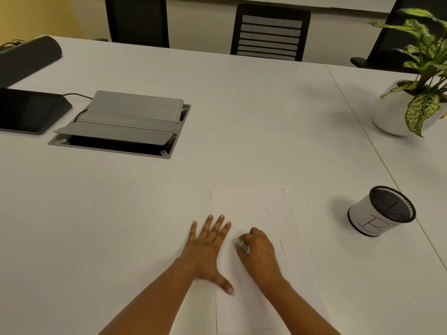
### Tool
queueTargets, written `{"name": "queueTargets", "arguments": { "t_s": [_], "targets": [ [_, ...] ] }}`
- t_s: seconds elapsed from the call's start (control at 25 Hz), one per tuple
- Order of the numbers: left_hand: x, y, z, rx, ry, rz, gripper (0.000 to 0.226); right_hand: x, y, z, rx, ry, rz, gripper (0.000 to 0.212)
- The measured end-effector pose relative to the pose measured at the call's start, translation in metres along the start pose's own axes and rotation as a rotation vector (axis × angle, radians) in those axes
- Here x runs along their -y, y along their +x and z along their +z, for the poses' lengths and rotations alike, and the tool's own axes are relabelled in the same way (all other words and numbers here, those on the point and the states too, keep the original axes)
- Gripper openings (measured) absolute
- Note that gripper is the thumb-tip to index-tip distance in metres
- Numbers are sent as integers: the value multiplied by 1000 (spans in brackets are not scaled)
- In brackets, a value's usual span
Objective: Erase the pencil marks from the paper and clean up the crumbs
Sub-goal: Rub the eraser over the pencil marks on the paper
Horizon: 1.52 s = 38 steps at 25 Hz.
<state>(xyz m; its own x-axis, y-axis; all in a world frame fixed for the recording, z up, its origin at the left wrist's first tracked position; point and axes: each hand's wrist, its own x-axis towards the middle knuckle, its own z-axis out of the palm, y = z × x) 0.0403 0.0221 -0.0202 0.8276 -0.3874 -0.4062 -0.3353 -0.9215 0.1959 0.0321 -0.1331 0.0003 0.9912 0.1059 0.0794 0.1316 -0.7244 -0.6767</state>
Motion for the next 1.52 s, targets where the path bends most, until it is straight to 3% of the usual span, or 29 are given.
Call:
{"name": "queueTargets", "arguments": {
  "t_s": [0.32,0.6,0.72,0.88,1.16,1.4,1.52],
  "targets": [
    [-1,0,-3,9,26,-18,137,17,-30,18,153,46,-125,20],
    [-1,-2,-2,3,-8,-11,141,-14,3,-13,-57,-34,68,14],
    [-2,-1,-2,-4,-13,-13,141,-5,-8,1,-32,-27,58,14],
    [-3,0,-2,-2,-3,-11,138,8,-27,19,82,-29,-91,9],
    [-1,0,0,-12,-24,0,141,-4,2,-2,-62,-57,44,15],
    [-4,-1,-4,6,18,-28,141,11,-23,13,169,-12,-135,17],
    [-4,-1,-4,1,11,-18,141,8,-17,7,184,-45,-121,19]
  ]
}}
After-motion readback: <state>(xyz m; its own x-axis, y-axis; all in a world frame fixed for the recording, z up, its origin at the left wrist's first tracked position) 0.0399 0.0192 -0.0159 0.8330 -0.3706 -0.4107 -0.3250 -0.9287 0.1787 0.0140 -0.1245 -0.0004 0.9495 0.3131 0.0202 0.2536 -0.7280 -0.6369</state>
